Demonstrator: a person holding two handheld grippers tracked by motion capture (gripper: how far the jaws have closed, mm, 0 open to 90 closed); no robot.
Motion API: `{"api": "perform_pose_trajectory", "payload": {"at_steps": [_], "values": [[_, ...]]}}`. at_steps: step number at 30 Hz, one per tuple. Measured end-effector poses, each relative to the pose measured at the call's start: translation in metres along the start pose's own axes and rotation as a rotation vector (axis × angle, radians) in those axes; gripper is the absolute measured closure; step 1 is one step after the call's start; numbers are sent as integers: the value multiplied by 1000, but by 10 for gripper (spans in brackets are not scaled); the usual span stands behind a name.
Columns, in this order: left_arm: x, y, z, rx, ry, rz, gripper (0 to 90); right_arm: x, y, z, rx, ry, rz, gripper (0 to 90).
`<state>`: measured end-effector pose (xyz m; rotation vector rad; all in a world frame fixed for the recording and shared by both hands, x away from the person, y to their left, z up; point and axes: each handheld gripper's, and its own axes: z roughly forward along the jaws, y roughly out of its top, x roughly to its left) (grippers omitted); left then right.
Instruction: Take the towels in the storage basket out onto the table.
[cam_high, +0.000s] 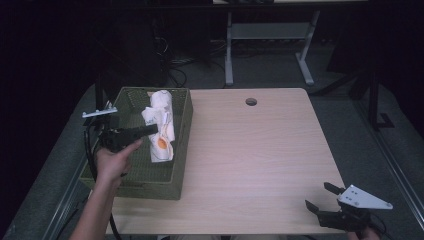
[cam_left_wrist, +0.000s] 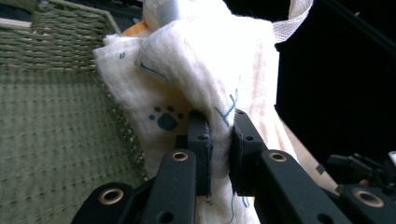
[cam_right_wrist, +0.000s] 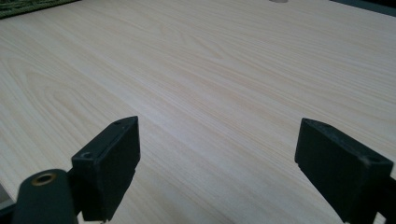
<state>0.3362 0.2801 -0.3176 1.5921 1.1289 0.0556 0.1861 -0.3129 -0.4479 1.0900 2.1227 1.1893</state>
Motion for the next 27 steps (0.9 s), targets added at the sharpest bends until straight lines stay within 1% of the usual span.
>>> {"api": "perform_pose_trajectory", "payload": {"at_steps": [2, 5, 6, 9, 10, 11, 14, 15, 16, 17, 19, 21, 22, 24, 27], "values": [[-1, 1, 1, -3, -2, 2, 810, 0, 0, 0, 1, 0, 0, 138], [-8, 2, 7, 1, -22, 11, 810, 0, 0, 0, 4, -2, -3, 139], [-8, 2, 7, 1, -22, 11, 810, 0, 0, 0, 4, -2, -3, 139], [-14, 4, 14, 8, -51, 16, 810, 0, 1, -1, -2, -8, -6, 138], [-14, 4, 14, 8, -51, 16, 810, 0, 1, -1, -2, -8, -5, 138], [-17, 6, 17, 5, -53, 13, 810, 0, 1, -1, -3, -6, -5, 138], [-20, 6, 21, 13, -62, 24, 810, 0, 1, -1, -4, -2, 3, 139], [-24, 7, 25, 18, -67, 29, 810, 0, 1, -1, -5, 0, 0, 138], [-24, 7, 25, 18, -67, 29, 810, -1, 2, -1, -8, 1, -7, 138], [-26, 7, 30, 18, -79, 30, 810, 0, 2, 0, -8, 4, -5, 138], [-30, 8, 35, 21, -87, 31, 810, 0, 2, 0, -7, 5, -3, 138], [-34, 9, 40, 30, -93, 42, 810, 0, 3, 0, -11, 7, -11, 139], [-34, 9, 40, 30, -93, 42, 809, 0, 3, 0, -11, 7, -11, 139], [-41, 9, 47, 43, -105, 53, 810, 1, 3, 0, -13, 7, -6, 139], [-46, 7, 53, 55, -120, 66, 809, 1, 4, 0, -15, 11, -6, 138]]}}
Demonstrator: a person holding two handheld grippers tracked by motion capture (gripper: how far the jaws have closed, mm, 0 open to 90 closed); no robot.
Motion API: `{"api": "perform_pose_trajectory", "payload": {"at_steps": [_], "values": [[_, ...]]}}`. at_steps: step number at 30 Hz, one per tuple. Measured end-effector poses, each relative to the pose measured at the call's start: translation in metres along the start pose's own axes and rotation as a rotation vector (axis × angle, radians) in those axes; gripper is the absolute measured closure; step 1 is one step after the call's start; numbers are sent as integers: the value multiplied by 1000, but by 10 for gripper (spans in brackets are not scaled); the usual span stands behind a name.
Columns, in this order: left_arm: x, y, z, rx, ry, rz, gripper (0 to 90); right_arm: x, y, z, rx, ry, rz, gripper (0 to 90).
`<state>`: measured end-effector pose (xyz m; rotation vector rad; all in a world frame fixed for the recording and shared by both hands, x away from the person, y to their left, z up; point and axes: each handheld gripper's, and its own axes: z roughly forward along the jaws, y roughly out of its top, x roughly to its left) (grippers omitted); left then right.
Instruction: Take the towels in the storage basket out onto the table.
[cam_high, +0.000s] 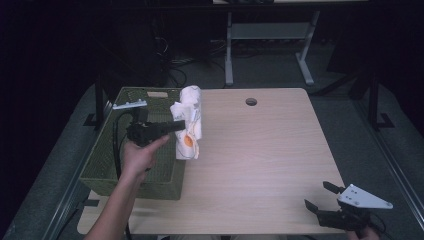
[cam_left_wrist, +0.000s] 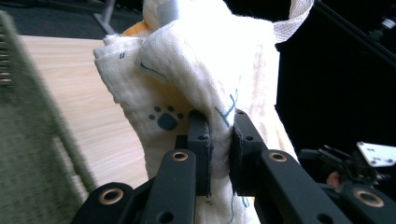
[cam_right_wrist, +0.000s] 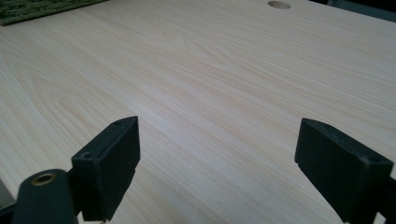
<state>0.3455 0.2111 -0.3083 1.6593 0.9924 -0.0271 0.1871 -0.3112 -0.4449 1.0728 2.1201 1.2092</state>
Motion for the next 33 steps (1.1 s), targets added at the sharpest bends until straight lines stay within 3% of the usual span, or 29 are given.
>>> {"api": "perform_pose_trajectory", "payload": {"at_steps": [20, 33], "values": [[-24, -3, 47, 61, -46, 37, 808, 0, 2, -2, -18, 7, -8, 138], [-32, -11, 77, 108, -79, 49, 800, 1, 3, -3, -22, 12, -3, 138]]}}
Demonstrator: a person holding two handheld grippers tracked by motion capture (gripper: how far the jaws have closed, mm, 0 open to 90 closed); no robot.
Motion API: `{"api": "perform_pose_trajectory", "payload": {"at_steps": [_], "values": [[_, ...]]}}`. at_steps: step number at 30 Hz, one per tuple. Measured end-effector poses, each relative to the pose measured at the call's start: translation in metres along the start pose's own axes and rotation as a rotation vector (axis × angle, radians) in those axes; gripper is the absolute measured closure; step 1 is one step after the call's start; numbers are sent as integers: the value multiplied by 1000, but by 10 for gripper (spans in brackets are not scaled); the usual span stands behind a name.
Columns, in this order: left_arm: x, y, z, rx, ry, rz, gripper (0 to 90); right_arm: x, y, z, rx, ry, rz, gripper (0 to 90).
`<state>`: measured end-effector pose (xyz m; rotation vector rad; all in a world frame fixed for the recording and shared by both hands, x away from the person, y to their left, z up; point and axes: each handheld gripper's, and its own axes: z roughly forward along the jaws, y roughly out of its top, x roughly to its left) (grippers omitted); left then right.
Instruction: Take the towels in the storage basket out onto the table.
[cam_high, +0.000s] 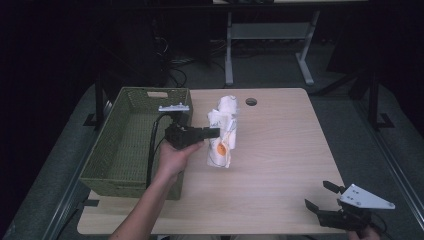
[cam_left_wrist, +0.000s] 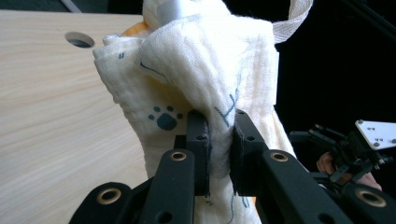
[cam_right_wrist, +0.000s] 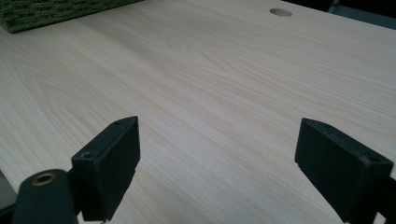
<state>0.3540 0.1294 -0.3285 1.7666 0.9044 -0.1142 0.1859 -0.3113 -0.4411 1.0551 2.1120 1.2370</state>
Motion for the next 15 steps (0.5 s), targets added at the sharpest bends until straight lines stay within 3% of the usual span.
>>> {"api": "perform_pose_trajectory", "payload": {"at_steps": [15], "values": [[-4, -9, 34, 59, -7, 0, 802, 3, 1, 1, -1, 6, -5, 139]]}}
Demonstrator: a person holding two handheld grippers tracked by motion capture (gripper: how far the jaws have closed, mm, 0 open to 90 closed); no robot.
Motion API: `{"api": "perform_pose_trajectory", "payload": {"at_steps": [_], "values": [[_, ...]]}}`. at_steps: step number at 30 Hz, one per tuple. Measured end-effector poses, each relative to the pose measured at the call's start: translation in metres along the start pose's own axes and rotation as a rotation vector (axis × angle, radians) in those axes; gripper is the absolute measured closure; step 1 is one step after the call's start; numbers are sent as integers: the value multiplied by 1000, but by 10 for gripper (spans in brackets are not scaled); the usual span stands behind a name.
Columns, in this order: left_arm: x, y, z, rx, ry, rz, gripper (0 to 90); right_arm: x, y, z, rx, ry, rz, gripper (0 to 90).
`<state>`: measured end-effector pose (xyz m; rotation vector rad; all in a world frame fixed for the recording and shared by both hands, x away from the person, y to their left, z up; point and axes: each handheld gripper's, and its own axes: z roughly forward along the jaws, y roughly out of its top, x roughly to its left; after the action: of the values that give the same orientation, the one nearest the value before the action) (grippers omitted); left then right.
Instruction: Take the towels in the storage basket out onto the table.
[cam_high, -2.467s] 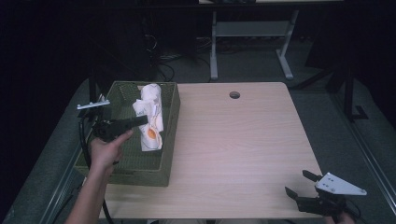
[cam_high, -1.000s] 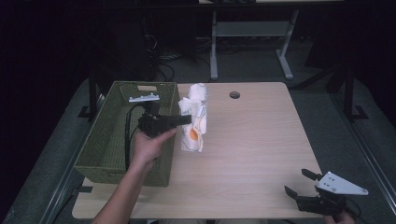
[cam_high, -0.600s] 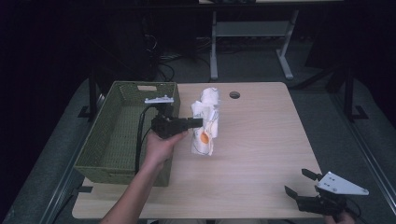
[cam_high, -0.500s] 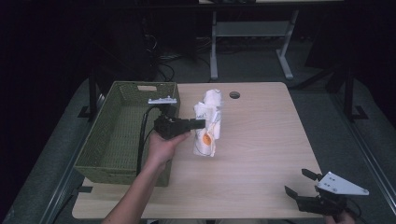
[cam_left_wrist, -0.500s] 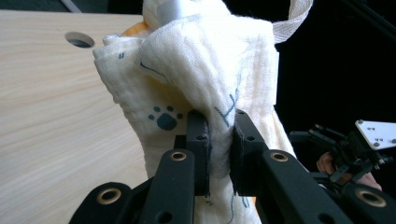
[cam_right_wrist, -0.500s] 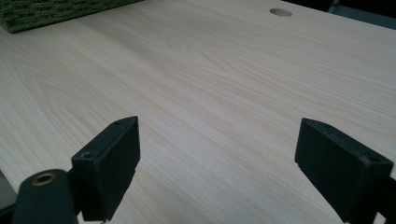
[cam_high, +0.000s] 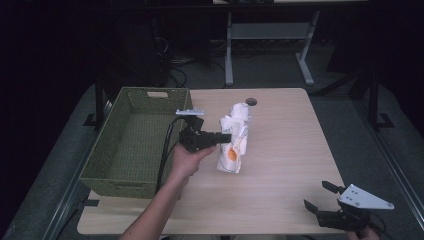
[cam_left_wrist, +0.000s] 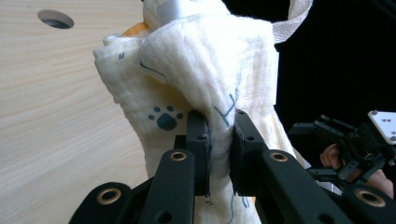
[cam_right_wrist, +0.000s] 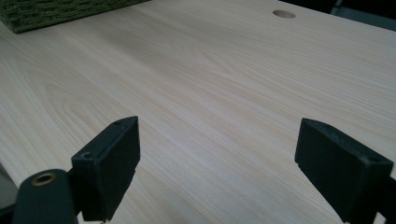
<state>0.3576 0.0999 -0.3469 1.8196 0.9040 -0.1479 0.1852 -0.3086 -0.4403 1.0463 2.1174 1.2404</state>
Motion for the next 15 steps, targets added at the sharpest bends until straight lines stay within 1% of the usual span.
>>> {"api": "perform_pose_trajectory", "payload": {"at_steps": [5, 10, 15], "values": [[2, -2, 7, 13, 4, -11, 802, 0, 1, 0, -2, 1, -2, 138], [2, -3, 11, 20, 9, -12, 803, 0, 1, 2, -1, 4, -10, 138], [4, -4, 20, 34, 13, -16, 804, 1, 2, 2, -1, 6, -10, 138]]}}
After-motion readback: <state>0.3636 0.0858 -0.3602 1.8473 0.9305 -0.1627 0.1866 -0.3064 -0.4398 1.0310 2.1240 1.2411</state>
